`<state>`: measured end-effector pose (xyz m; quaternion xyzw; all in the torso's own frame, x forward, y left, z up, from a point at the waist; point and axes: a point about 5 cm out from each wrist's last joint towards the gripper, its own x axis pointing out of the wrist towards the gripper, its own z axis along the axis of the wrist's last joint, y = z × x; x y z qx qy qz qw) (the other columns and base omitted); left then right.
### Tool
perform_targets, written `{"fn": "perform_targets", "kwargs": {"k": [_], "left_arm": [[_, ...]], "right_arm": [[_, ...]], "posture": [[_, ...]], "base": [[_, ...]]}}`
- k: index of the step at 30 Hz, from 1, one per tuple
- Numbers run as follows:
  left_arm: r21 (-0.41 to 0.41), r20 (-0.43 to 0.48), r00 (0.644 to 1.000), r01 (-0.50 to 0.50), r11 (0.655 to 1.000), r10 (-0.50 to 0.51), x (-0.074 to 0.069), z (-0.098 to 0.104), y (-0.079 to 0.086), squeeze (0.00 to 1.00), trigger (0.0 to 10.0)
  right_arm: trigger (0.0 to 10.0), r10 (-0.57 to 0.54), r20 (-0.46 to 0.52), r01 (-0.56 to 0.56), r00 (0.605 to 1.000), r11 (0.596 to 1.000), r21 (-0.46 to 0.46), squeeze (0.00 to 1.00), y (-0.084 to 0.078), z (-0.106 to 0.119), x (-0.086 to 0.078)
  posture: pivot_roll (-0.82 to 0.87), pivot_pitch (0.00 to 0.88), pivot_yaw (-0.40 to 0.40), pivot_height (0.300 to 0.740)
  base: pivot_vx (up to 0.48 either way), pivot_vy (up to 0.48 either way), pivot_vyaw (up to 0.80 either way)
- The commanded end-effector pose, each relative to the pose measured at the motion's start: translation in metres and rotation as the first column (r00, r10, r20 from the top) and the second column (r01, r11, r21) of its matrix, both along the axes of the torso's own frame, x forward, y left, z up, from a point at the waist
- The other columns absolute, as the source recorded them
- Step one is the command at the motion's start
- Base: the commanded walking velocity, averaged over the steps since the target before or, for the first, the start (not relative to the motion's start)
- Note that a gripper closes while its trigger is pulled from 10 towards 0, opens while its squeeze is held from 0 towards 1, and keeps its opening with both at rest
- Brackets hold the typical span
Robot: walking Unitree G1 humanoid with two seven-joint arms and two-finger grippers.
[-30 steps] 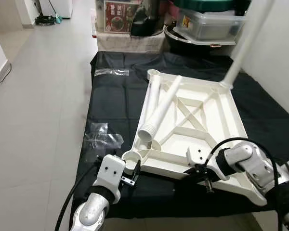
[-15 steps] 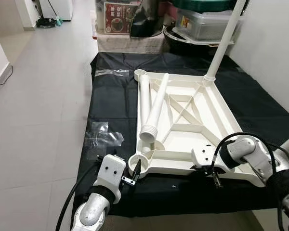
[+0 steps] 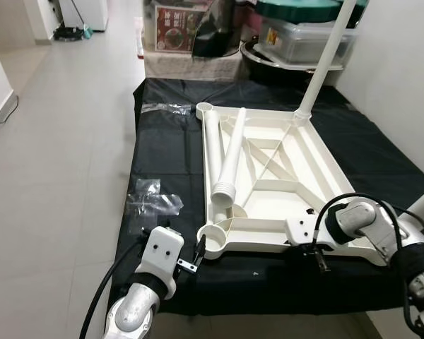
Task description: Building children table
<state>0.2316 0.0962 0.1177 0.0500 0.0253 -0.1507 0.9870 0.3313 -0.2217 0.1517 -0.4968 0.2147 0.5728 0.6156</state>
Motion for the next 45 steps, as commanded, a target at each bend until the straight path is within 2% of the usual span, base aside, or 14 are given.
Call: {"fn": "perform_targets", "kwargs": {"k": [1, 9, 10, 16, 22, 24, 26, 28, 29, 33, 39, 42, 44, 45], "left_arm": [[0.014, -0.027, 1.000, 0.009, 1.000, -0.008, -0.002, -0.005, -0.001, 0.00, 10.0], [0.016, -0.025, 1.000, 0.006, 1.000, -0.006, -0.001, -0.006, -0.001, 0.00, 10.0], [0.016, -0.025, 1.000, 0.006, 1.000, -0.005, -0.001, -0.006, -0.001, 0.00, 10.0], [0.017, -0.024, 1.000, 0.004, 1.000, -0.004, 0.001, -0.006, 0.000, 0.00, 10.0], [0.021, -0.025, 1.000, 0.003, 1.000, -0.003, 0.003, -0.008, 0.001, 0.00, 10.0], [0.021, -0.025, 1.000, 0.003, 1.000, -0.003, 0.003, -0.008, 0.001, 0.00, 10.0], [0.023, -0.025, 1.000, 0.003, 1.000, -0.003, 0.004, -0.008, 0.001, 0.00, 10.0], [0.019, -0.011, 1.000, -0.010, 1.000, 0.010, 0.005, -0.007, 0.004, 0.00, 10.0], [0.019, -0.011, 1.000, -0.010, 1.000, 0.010, 0.005, -0.007, 0.004, 0.00, 10.0], [0.014, 0.002, 1.000, -0.026, 1.000, 0.026, 0.004, -0.004, 0.009, 0.00, 10.0], [0.014, 0.001, 1.000, -0.024, 1.000, 0.024, 0.004, -0.004, 0.009, 0.00, 10.0], [0.020, 0.004, 1.000, -0.013, 1.000, 0.013, 0.004, -0.004, 0.008, 0.00, 10.0], [0.021, 0.005, 1.000, -0.012, 1.000, 0.012, 0.005, -0.004, 0.008, 0.00, 10.0], [0.021, 0.004, 1.000, -0.012, 1.000, 0.012, 0.005, -0.004, 0.008, 0.00, 10.0]], "right_arm": [[10.0, 0.032, 0.025, -0.032, 0.999, 0.999, 0.009, 1.00, 0.006, 0.001, 0.001], [10.0, 0.059, 0.012, -0.060, 0.998, 0.997, 0.050, 1.00, 0.005, 0.015, 0.001], [10.0, 0.054, 0.006, -0.054, 0.999, 0.997, 0.050, 0.00, 0.002, 0.018, 0.001], [10.0, 0.051, -0.059, -0.043, 0.997, 0.991, 0.124, 0.00, -0.004, 0.036, -0.006], [10.0, 0.055, -0.110, -0.002, 0.992, 0.899, 0.437, 0.00, 0.008, 0.074, -0.010], [10.0, 0.055, -0.110, -0.002, 0.992, 0.899, 0.437, 0.00, 0.008, 0.074, -0.010], [10.0, 0.026, -0.086, 0.026, 0.996, 0.833, 0.553, 0.00, 0.015, 0.085, -0.008], [10.0, -0.248, 0.024, 0.153, 0.968, 0.667, 0.729, 0.00, 0.027, 0.093, 0.012], [10.0, -0.248, 0.024, 0.153, 0.968, 0.667, 0.729, 0.00, 0.027, 0.093, 0.012], [10.0, -0.618, 0.006, 0.363, 0.786, 0.470, 0.805, 0.00, 0.037, 0.072, 0.032], [10.0, -0.689, -0.005, 0.391, 0.725, 0.405, 0.827, 0.00, 0.043, 0.066, 0.025], [10.0, -0.794, -0.019, 0.415, 0.608, 0.297, 0.860, 0.00, 0.062, 0.054, 0.004], [10.0, -0.801, -0.014, 0.407, 0.599, 0.290, 0.866, 0.00, 0.065, 0.053, 0.000], [10.0, -0.806, -0.068, 0.422, 0.587, 0.234, 0.876, 0.00, 0.066, 0.051, -0.003]], "posture": [[0.06, 0.092, -0.102, 0.740], [0.05, 0.092, -0.099, 0.740], [0.05, 0.092, -0.099, 0.740], [0.05, 0.087, -0.096, 0.740], [0.04, 0.076, -0.091, 0.740], [0.04, 0.076, -0.091, 0.740], [0.04, 0.072, -0.088, 0.740], [0.03, 0.068, -0.083, 0.740], [0.03, 0.068, -0.083, 0.740], [0.03, 0.067, -0.078, 0.740], [0.03, 0.066, -0.076, 0.740], [0.03, 0.071, -0.074, 0.740], [0.03, 0.071, -0.074, 0.740], [0.03, 0.073, -0.072, 0.740]], "base": [[0.000, 0.000, 0.00], [0.000, 0.000, 0.00], [0.000, 0.000, 0.00], [0.000, 0.000, 0.00], [0.000, 0.000, 0.00], [0.000, 0.000, 0.00], [0.000, 0.000, 0.00], [0.000, 0.000, 0.00], [0.000, 0.000, 0.00], [0.000, 0.000, 0.00], [0.000, 0.000, 0.00], [0.000, 0.000, 0.00], [0.000, 0.000, 0.00], [0.000, 0.000, 0.00]]}}
